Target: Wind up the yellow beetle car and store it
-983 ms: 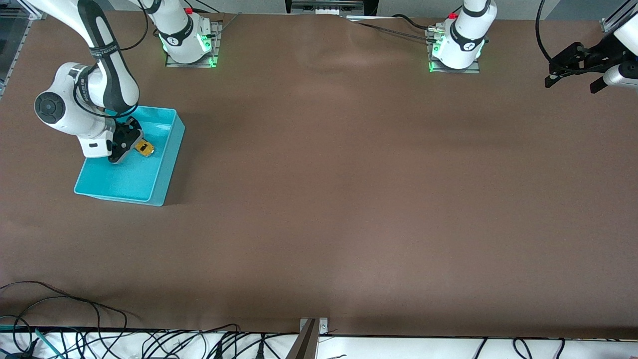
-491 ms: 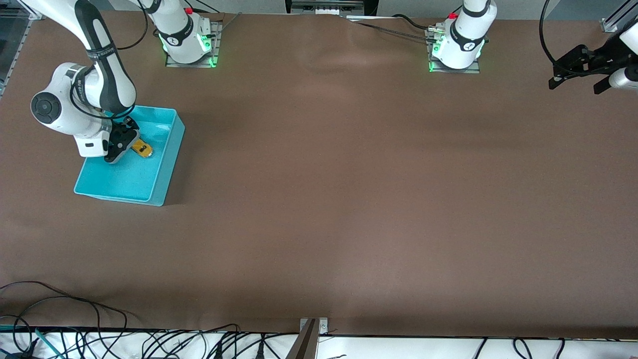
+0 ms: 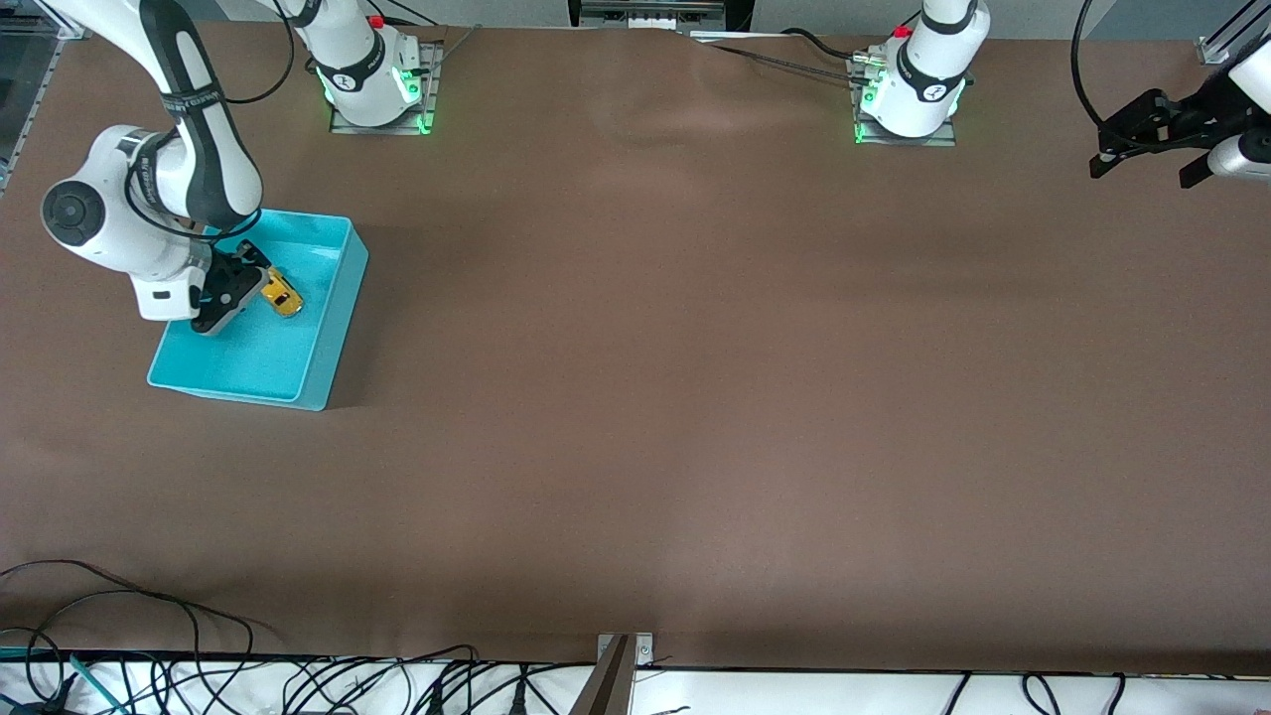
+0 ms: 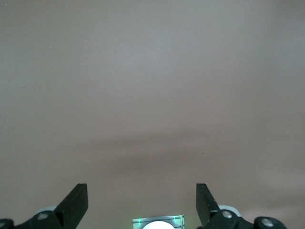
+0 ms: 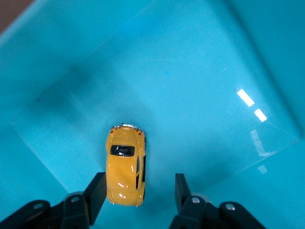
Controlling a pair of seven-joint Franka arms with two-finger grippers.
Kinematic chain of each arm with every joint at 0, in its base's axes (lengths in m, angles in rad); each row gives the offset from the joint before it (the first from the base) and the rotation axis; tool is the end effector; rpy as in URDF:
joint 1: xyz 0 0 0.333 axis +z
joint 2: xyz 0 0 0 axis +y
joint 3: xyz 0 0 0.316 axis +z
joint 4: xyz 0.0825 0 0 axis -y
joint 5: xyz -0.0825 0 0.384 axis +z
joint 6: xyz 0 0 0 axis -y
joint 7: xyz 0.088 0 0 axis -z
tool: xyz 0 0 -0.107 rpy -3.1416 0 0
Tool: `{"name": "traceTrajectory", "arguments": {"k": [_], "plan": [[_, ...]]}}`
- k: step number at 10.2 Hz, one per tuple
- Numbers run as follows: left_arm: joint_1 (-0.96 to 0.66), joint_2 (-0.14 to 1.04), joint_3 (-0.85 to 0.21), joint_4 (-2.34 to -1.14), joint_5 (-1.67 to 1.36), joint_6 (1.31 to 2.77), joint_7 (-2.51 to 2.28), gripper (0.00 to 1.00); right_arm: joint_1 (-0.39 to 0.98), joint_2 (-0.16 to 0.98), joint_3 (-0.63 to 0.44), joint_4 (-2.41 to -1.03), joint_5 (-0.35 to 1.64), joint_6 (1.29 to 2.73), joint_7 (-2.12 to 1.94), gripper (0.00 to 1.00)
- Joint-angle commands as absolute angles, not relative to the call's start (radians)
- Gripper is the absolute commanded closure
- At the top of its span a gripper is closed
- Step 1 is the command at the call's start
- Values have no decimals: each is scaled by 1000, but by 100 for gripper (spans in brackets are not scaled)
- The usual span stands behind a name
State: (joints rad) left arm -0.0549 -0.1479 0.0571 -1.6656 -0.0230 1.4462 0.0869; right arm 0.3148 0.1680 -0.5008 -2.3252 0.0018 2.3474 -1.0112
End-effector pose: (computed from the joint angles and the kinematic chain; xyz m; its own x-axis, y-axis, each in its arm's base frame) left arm 0.4943 0.0007 0.6474 0.9937 -0.0886 -0.0686 -0.0862 -0.9956 0.0375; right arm 0.4957 -0.0957 0.2663 0.6695 0.7307 -0.1333 0.7300 -0.6805 -0.0636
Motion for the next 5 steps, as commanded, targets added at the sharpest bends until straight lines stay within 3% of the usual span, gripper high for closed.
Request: {"name": "traceTrajectory", "arguments": {"k": [1, 2, 5], "plan": [[-54, -135, 51, -1634, -48, 1425, 81, 0, 314, 124, -448, -2097, 2, 2055, -849, 11], [-54, -135, 48, -1634, -48, 1425, 80, 0, 318, 130, -428, -1982, 2, 1945, -759, 0], [-54, -135, 48, -1634, -48, 1425, 81, 0, 318, 120, -371, -1795, 20, 1825, -564, 0]]}}
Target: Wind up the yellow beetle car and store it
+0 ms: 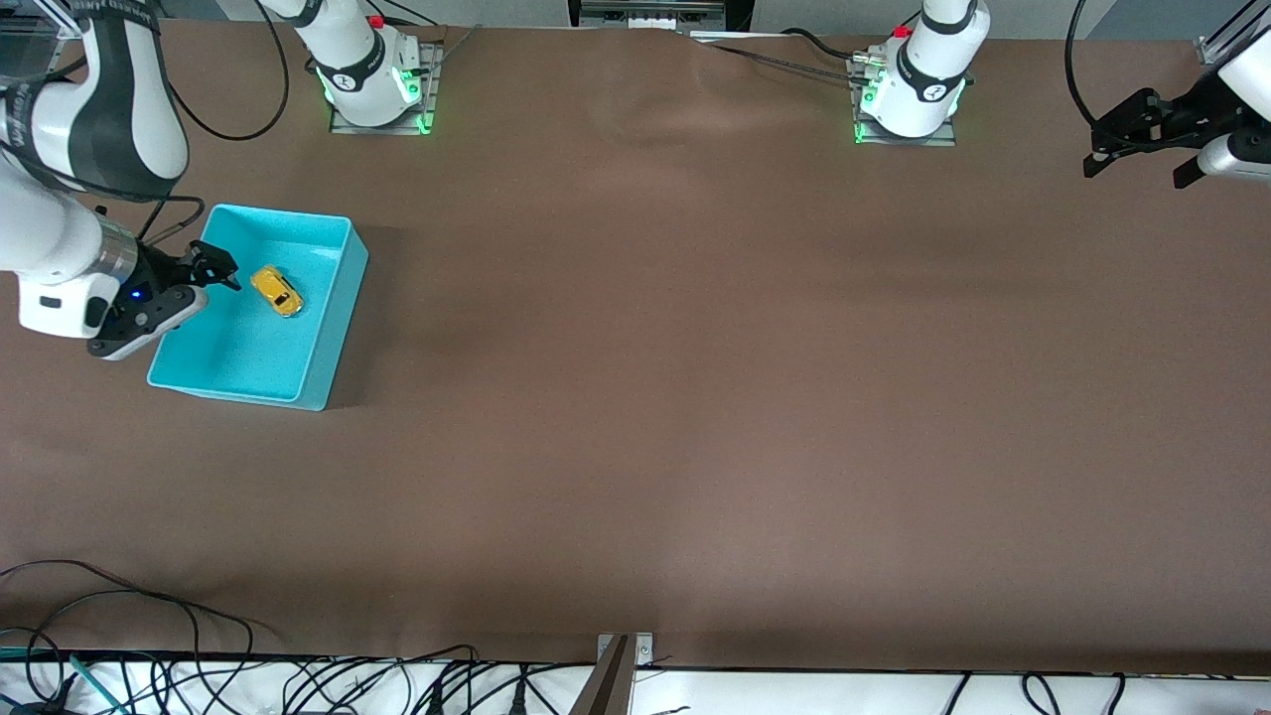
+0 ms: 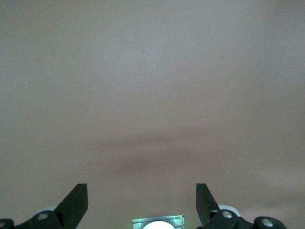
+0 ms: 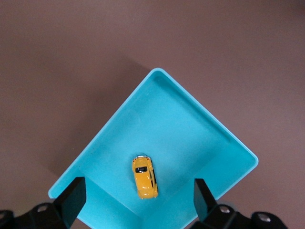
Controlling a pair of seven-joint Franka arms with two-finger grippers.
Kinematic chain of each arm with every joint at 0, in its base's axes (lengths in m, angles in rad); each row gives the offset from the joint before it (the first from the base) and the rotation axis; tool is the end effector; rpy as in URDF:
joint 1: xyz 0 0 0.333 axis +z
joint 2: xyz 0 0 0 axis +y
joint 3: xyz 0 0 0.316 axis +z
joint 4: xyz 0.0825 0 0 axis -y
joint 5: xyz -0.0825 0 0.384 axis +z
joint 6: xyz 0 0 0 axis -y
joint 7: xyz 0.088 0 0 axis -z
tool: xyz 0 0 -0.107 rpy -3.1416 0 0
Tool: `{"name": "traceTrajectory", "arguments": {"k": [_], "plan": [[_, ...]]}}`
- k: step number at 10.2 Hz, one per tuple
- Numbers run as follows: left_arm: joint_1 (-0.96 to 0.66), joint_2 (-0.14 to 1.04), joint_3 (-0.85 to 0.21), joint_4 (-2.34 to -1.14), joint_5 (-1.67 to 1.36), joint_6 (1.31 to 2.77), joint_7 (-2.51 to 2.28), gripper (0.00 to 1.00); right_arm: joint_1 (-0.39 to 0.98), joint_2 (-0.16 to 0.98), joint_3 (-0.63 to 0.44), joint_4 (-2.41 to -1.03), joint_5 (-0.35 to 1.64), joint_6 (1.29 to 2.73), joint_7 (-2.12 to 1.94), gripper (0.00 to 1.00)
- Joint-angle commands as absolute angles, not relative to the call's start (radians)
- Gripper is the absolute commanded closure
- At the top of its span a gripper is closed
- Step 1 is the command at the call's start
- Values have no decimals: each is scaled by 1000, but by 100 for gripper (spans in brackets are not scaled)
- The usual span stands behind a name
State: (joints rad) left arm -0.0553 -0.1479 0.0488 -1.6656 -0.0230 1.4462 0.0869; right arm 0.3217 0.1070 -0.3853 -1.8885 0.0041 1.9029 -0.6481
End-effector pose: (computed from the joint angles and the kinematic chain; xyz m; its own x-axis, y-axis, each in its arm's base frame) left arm 0.4943 -0.0039 0.6474 0.9929 -0.0971 -0.0687 -0.0948 -0.9948 0.0363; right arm 0.5757 -0.0307 0.4450 0.8308 0.5494 -0.0894 0.5498 -0.8350 -0.0220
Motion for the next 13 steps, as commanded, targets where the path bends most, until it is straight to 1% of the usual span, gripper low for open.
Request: {"name": "traceTrajectory", "arguments": {"k": [1, 2, 3, 4, 6, 10, 13], "plan": [[-54, -135, 48, -1634, -48, 1425, 81, 0, 318, 121, -358, -1714, 43, 1745, -475, 0], [-54, -135, 48, -1634, -48, 1424, 81, 0, 318, 121, -348, -1662, 75, 1670, -362, 0], [-52, -135, 48, -1634, -48, 1424, 81, 0, 318, 120, -318, -1637, 74, 1637, -259, 0], [-52, -135, 48, -1634, -46, 1424, 81, 0, 318, 118, -299, -1622, 65, 1635, -214, 0], [-52, -135, 49, -1634, -46, 1424, 81, 0, 318, 114, -255, -1612, -26, 1638, -167, 0], [-49, -135, 49, -1634, -46, 1424, 84, 0, 318, 100, -245, -1594, -20, 1635, -57, 0], [-48, -135, 49, -1634, -46, 1424, 86, 0, 318, 101, -201, -1583, -21, 1608, -8, 0]]}}
